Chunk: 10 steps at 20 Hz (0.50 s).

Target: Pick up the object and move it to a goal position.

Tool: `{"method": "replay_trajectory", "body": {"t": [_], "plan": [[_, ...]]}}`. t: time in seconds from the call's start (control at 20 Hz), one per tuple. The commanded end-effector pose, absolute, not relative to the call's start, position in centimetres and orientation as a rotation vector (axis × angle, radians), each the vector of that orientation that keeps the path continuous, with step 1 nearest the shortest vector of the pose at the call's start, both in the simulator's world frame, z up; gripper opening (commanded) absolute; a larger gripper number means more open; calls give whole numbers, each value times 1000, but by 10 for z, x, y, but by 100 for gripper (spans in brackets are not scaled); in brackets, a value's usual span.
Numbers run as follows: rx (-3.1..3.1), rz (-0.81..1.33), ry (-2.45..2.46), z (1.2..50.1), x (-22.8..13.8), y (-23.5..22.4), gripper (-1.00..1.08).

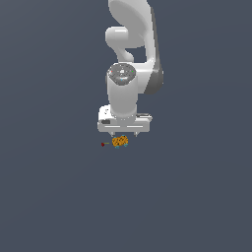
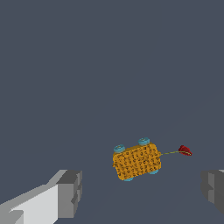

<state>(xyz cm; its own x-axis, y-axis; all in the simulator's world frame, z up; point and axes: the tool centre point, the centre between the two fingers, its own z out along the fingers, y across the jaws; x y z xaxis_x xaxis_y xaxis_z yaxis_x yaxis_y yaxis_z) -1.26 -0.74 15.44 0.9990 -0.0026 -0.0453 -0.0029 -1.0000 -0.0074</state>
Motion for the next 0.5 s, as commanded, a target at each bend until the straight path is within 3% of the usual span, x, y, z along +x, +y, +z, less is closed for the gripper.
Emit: {"method": "replay_trajectory", "body": {"t": [0.0,0.45], "plan": [[-3133,71,4,154,-13,-7,100],[-3115,31,9,173,-5,-15,100]]}}
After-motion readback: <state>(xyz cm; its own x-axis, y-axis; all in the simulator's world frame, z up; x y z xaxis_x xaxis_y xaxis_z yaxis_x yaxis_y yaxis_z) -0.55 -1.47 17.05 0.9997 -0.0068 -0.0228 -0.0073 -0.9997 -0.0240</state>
